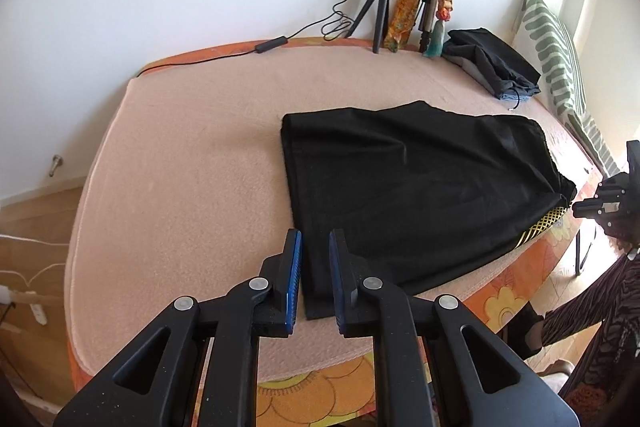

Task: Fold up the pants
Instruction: 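Open both grippers and release the folded shorts onto the towel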

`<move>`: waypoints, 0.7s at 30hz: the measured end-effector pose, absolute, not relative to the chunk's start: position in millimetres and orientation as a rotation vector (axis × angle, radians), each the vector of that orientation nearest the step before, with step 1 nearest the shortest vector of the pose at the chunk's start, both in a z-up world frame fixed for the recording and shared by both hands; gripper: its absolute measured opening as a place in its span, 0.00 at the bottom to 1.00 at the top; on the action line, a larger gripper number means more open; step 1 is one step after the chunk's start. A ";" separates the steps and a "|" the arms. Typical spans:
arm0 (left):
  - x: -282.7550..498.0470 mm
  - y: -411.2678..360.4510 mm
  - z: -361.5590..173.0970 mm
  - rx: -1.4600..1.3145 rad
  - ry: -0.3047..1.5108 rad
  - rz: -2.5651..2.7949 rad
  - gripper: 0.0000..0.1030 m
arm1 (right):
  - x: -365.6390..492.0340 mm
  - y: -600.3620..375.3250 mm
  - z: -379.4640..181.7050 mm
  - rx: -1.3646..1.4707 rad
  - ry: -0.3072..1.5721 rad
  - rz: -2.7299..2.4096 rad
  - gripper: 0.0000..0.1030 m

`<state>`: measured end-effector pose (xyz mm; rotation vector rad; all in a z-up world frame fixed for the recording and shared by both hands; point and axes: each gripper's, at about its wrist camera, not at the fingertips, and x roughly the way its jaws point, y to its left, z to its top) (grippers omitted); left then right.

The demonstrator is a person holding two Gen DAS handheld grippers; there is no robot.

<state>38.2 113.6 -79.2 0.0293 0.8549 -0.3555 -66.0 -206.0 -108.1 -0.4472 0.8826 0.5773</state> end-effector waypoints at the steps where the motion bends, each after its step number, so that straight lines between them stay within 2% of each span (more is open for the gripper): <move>1: 42.6 104.7 -78.9 0.030 0.854 -0.383 0.19 | -65.9 -211.6 -102.9 -0.405 0.876 0.571 0.07; 2: 45.5 95.6 -78.8 0.033 0.852 -0.406 0.23 | -64.3 -218.9 -97.5 -0.355 0.871 0.563 0.10; 4: 47.9 77.7 -80.4 0.044 0.846 -0.456 0.28 | -61.4 -239.6 -86.7 -0.251 0.846 0.521 0.35; 6: 47.8 60.3 -85.7 0.072 0.855 -0.504 0.36 | -57.9 -260.0 -79.6 -0.176 0.826 0.471 0.42; 13: 55.3 24.5 -105.3 0.103 0.916 -0.596 0.38 | -21.9 -332.0 -103.3 0.231 0.973 0.308 0.44; 17: 53.0 14.6 -115.6 0.152 0.941 -0.622 0.38 | -22.1 -344.5 -107.9 0.363 0.976 0.335 0.44; 19: 53.0 15.1 -122.2 0.151 0.965 -0.630 0.38 | -29.3 -340.2 -103.3 0.307 0.952 0.329 0.44; 21: 52.8 16.6 -127.0 0.155 0.980 -0.628 0.38 | -38.7 -322.6 -95.8 0.138 0.922 0.315 0.44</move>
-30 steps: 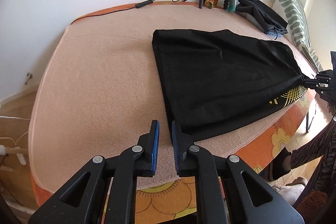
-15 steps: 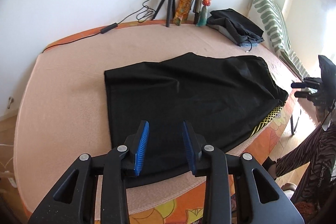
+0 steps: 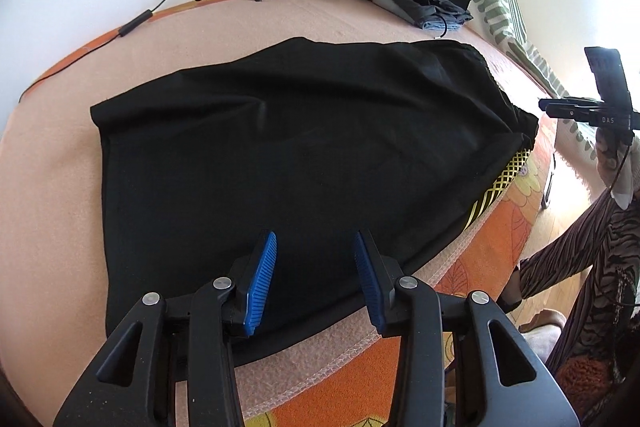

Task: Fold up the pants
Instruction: 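Open both grippers and release the folded shorts onto the towel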

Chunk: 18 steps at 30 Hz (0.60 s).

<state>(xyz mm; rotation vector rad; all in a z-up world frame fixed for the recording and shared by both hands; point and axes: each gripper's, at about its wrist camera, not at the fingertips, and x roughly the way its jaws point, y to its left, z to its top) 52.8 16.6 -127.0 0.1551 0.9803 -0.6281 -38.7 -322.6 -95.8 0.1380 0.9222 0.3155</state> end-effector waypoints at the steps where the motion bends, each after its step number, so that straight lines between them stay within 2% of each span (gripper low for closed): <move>1: 52.9 17.5 -127.1 0.153 0.979 -0.630 0.38 | -42.1 -313.4 -94.2 0.075 0.916 0.328 0.44; 7: 55.1 19.9 -125.5 0.119 0.983 -0.628 0.38 | -40.6 -278.9 -113.3 -0.152 0.951 0.314 0.44; 12: 53.6 23.3 -127.1 0.102 0.987 -0.634 0.38 | -33.2 -270.3 -114.8 -0.270 0.911 0.259 0.42; 15: 53.6 26.7 -127.8 0.077 0.991 -0.638 0.38 | -33.0 -261.8 -114.9 -0.332 0.899 0.279 0.10; 18: 51.0 29.1 -128.4 0.070 0.991 -0.641 0.38 | -39.6 -254.3 -106.7 -0.478 0.838 0.237 0.07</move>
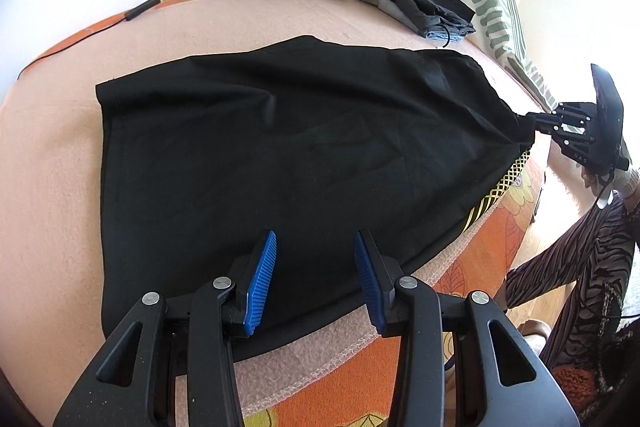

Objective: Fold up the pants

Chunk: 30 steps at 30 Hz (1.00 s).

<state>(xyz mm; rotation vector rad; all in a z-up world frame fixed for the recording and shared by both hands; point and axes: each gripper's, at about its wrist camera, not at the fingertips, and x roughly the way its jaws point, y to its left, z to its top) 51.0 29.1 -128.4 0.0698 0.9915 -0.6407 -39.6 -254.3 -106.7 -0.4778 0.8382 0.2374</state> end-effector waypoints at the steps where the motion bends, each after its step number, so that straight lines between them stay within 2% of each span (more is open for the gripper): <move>1: 50.0 30.3 -128.5 0.066 0.992 -0.643 0.38 | -41.2 -255.0 -101.8 -0.502 0.827 0.231 0.07; 4: 45.2 36.3 -129.2 0.047 0.989 -0.657 0.38 | -49.6 -258.4 -90.8 -0.647 0.759 0.159 0.07; 9: 37.0 46.8 -128.1 0.036 1.003 -0.662 0.38 | -59.8 -251.6 -102.9 -0.668 0.858 0.252 0.07; 14: 31.3 56.6 -120.4 0.056 1.016 -0.623 0.38 | -62.3 -258.9 -97.2 -0.547 0.914 0.299 0.15; 17: 29.2 68.5 -106.6 0.008 0.961 -0.581 0.38 | -62.4 -263.1 -70.8 -0.437 0.873 0.325 0.34; 18: 29.7 72.6 -101.5 -0.015 0.938 -0.560 0.38 | -60.5 -263.1 -60.8 -0.404 0.851 0.336 0.45; 19: 30.4 76.1 -96.9 -0.035 0.919 -0.533 0.38 | -56.4 -262.9 -50.9 -0.368 0.833 0.348 0.48; 25: 36.4 74.6 -91.9 0.003 0.895 -0.444 0.38 | 1.6 -236.7 -13.7 -0.190 0.784 0.450 0.48; 30: 36.6 84.4 -100.6 0.019 0.912 -0.403 0.38 | 59.3 -186.4 -7.7 -0.191 0.782 0.525 0.48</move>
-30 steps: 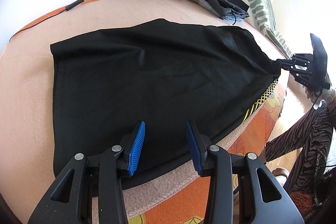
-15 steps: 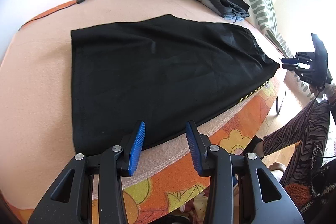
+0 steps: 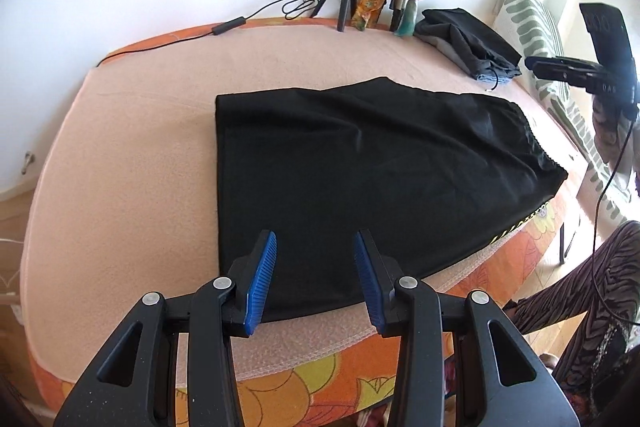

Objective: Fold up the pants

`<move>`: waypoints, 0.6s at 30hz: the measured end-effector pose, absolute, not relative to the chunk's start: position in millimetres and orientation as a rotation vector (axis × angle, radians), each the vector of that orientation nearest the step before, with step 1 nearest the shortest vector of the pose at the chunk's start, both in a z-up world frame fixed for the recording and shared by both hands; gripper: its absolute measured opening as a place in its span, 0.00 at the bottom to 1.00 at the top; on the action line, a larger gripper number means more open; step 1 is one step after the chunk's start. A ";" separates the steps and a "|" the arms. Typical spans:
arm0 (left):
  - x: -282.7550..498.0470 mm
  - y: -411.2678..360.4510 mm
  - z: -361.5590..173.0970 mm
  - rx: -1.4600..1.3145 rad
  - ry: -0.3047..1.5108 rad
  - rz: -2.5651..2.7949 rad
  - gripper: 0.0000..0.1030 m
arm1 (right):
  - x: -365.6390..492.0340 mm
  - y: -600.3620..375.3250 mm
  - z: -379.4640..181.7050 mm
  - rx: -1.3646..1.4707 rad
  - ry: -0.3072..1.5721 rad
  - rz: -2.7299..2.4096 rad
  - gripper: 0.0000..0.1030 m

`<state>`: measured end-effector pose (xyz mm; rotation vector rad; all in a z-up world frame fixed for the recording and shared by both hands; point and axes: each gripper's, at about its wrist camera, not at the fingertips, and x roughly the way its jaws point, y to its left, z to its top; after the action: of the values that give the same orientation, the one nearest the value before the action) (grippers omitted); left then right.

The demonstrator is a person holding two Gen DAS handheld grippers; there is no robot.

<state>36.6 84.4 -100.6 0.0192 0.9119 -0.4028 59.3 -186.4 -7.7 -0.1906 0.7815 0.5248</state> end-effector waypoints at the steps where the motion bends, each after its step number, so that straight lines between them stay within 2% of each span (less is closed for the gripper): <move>1: 35.3 89.8 -101.2 -0.001 0.912 -0.398 0.38 | 70.4 -174.0 -7.7 -0.188 0.784 0.551 0.48; 5: 27.6 102.2 -104.6 -0.045 0.907 -0.383 0.38 | 110.7 -122.5 -15.9 -0.184 0.803 0.645 0.48; 14: 14.6 105.7 -108.3 0.051 0.905 -0.332 0.38 | 174.4 5.8 -51.2 -0.258 0.868 0.847 0.48; 18: 23.0 113.7 -112.2 0.014 0.918 -0.324 0.41 | 193.1 55.9 -71.0 -0.321 0.895 0.872 0.48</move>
<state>23.0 113.7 -112.2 0.0139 0.9176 -0.3240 193.1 55.9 -71.0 -0.3206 0.8950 0.8722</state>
